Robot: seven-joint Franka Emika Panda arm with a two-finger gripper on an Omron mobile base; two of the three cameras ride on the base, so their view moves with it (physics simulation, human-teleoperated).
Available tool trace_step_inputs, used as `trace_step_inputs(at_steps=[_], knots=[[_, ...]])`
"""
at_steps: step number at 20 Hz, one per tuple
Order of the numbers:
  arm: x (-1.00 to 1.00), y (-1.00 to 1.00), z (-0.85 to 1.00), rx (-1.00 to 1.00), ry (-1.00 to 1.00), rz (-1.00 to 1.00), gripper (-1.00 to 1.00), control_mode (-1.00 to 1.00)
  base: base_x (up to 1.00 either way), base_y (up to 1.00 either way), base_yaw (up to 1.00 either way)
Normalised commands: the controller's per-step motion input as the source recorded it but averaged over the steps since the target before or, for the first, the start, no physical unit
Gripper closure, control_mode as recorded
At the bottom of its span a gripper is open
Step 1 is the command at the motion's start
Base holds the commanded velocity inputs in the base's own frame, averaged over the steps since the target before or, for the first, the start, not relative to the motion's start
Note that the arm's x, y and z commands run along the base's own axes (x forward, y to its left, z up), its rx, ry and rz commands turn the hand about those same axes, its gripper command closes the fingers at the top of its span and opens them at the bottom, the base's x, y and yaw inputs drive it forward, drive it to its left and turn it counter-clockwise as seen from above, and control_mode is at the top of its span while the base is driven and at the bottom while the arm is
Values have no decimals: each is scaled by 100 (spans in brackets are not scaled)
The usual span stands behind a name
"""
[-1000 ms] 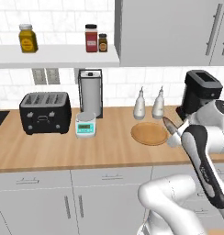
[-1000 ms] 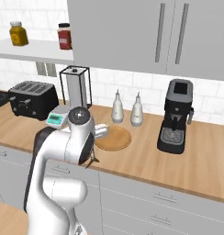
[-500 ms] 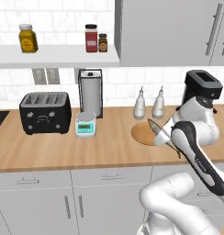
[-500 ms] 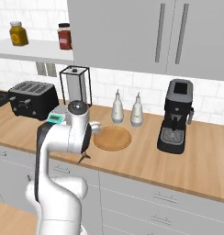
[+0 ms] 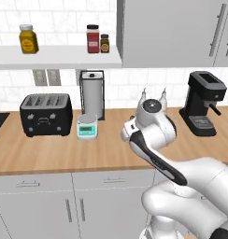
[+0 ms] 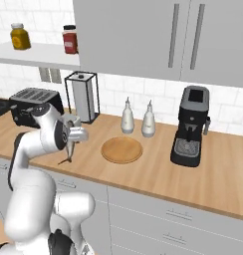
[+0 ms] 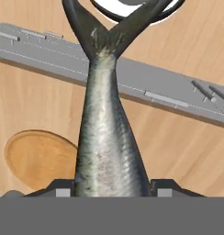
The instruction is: Pick up the knife from the drawer and place it on the cutting board. Then place the meat from the plate to the cutting board.
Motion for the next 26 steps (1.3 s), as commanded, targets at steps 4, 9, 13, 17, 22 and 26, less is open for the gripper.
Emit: trace_step_inputs(at_steps=[4,9,13,17,22,26], knots=[[17,35,0,-1,0,-15,100,-100,0,0,0],[-5,0,0,0,0,0,100,100,-25,1,17],[0,0,0,0,0,0,100,100,-41,0,90],[0,0,0,0,0,0,100,100,-13,0,100],[0,0,0,0,0,0,100,100,-22,11,96],[0,0,0,0,0,0,100,100,-3,90,62]])
